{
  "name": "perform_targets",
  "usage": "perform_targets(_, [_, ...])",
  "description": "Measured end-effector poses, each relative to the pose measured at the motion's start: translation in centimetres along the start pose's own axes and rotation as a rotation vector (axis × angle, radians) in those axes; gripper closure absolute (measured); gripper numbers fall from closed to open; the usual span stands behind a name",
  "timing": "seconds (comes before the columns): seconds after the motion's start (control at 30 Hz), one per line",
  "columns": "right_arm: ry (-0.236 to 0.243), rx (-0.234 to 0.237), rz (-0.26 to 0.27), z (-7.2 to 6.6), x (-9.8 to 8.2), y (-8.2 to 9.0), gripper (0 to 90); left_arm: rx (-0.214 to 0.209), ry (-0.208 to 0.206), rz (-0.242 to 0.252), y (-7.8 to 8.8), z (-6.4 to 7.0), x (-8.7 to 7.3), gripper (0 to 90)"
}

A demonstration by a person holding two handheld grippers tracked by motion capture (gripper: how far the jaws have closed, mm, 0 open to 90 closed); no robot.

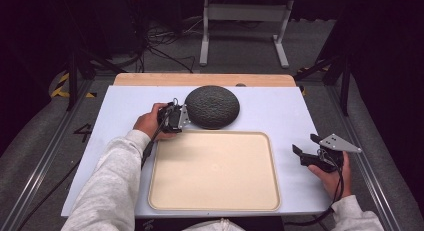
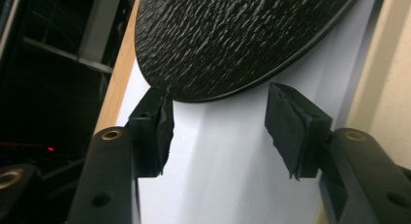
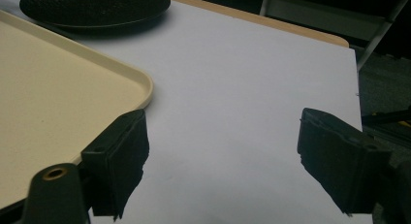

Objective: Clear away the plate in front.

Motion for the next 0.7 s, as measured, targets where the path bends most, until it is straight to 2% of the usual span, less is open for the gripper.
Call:
perform_targets(0.1, [-0.004, -0.002, -0.002, 0.1, -0.1, 0.0, 19.4, 0.028, -0.061, -0.018, -0.4, 0.3, 0.6, 47.0])
perform_targets(0.2, [-0.006, -0.002, -0.004, 0.1, -0.2, 0.1, 19.4, 0.053, -0.079, -0.005, -0.5, 0.3, 1.0, 50.6])
perform_targets(0.3, [-0.009, -0.003, -0.008, 0.1, -0.3, 0.1, 19.4, 0.05, -0.106, -0.007, -0.4, 0.3, 1.2, 53.6])
perform_targets(0.37, [-0.009, -0.002, -0.009, 0.1, -0.3, 0.1, 19.4, 0.039, -0.108, -0.012, -0.3, 0.3, 1.0, 51.0])
perform_targets(0.43, [-0.008, -0.001, -0.011, 0.1, -0.3, 0.1, 19.4, 0.021, -0.092, -0.007, -0.3, 0.4, 0.8, 51.1])
perform_targets(0.7, [-0.007, 0.004, -0.025, 0.0, -0.5, -0.2, 19.4, 0.004, -0.089, -0.001, -0.3, 0.4, 0.6, 50.6])
Point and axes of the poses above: each handheld gripper's, and its own axes: y roughly backward along the jaws, x roughly out of its top, z roughly to its right, the point moved 3 cm from there along -y, roughly forward along the jaws, and after that the axes turned 10 degrees about -y, right-handed, at the moved point
